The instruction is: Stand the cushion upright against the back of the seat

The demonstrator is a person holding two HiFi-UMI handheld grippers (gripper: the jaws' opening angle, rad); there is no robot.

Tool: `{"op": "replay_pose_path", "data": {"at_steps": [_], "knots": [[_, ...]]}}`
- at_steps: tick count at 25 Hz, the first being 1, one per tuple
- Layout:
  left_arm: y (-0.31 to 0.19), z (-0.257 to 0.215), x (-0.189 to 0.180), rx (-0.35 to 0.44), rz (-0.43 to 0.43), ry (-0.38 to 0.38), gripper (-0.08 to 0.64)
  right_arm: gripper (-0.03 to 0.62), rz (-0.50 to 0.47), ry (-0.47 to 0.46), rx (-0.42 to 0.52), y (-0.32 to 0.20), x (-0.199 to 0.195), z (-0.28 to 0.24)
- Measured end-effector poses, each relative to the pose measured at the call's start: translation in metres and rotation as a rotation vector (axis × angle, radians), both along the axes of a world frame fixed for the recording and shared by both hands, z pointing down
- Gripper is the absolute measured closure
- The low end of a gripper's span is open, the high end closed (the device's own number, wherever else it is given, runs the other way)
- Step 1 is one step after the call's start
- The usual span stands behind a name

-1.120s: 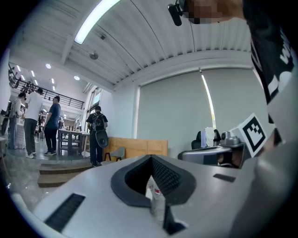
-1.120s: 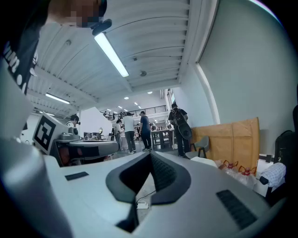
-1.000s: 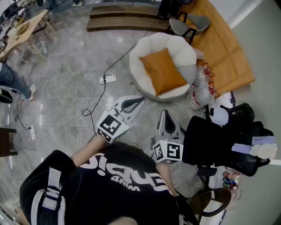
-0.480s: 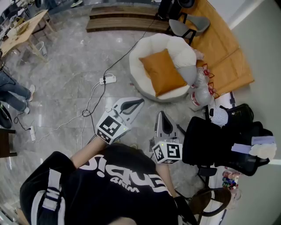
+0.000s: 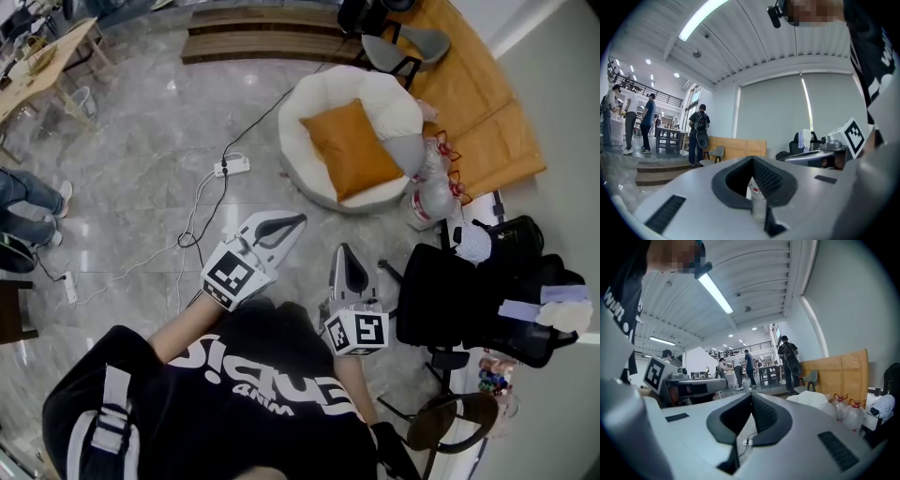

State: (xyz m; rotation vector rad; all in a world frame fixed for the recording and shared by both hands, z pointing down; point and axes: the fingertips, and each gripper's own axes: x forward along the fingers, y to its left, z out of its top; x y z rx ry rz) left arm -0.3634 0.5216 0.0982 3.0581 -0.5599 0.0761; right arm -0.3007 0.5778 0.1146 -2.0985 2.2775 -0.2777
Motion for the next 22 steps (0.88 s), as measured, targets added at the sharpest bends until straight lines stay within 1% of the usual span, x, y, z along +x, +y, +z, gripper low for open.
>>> {"op": "replay_pose_path", "data": {"at_steps": [7,12,22], "knots": [[-0.007,0.002,-0.015,-0.003,0.015,-0.003,0.554,0.572,0.039,-0.003,-0.016,-0.002,-0.01,0.008],[-0.02,0.007,-0.023,0.001,0.005,-0.012,0.554,0.572,0.052,0.004,-0.011,-0.011,-0.015,0.011],[-0.041,0.013,-0.003,0.002,0.02,-0.022,0.554,0.572,0.066,-0.008,-0.008,-0.035,0.006,0.018]]}}
